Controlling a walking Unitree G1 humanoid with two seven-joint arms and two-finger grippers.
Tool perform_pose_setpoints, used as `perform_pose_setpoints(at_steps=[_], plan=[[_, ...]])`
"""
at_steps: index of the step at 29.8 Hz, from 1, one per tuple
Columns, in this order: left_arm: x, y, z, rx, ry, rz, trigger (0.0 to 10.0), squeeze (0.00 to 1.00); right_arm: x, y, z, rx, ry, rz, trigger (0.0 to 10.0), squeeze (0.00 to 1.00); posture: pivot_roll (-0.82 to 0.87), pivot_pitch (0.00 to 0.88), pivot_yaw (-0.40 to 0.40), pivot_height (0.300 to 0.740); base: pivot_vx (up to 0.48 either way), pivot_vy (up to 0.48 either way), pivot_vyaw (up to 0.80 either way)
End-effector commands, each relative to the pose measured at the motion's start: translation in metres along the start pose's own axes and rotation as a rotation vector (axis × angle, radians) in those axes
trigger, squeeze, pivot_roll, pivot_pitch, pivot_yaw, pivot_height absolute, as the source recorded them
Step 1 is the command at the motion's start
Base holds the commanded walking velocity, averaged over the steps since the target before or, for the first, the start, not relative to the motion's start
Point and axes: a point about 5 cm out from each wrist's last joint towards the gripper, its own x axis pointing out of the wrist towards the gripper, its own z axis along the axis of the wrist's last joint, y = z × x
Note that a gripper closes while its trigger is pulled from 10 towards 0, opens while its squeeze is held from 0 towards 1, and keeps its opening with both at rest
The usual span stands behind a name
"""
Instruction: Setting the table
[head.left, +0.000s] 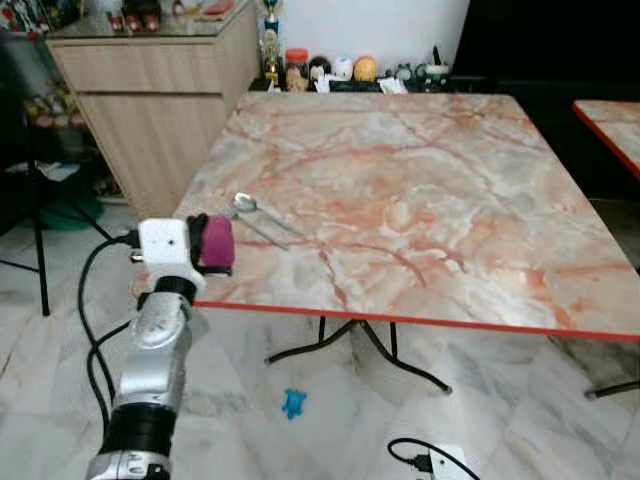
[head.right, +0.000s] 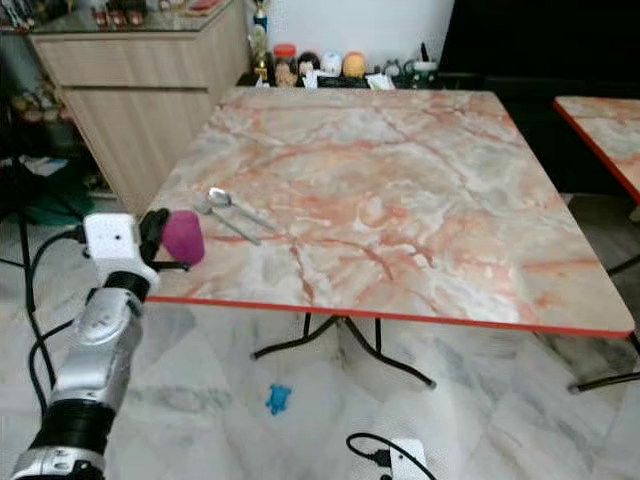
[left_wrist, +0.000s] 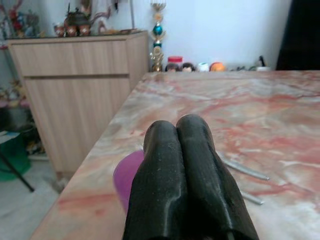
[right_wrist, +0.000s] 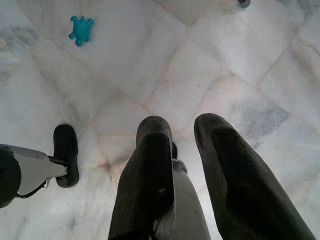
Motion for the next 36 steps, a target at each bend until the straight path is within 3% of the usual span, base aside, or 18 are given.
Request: perform_pose_setpoints(at_steps=[1,36], plan=[[0.0014,0.0014,0.0067,-0.004,-0.033,-0.003,10.0,0.00,0.0002,0.0005,0.0016,0.015,-0.009,-0.005,10.0,0.00,0.13,0.007,0.001,0.740,0.000,0.334,0.00],[0.0059,-0.0010,0.0151,0.007,-0.063,-0.032,10.0,0.00,0.0003,0.0015,0.0031,0.009,-0.023,-0.004,10.0,0.00,0.14,0.009,0.004,0.740,0.000,0.345,0.00]])
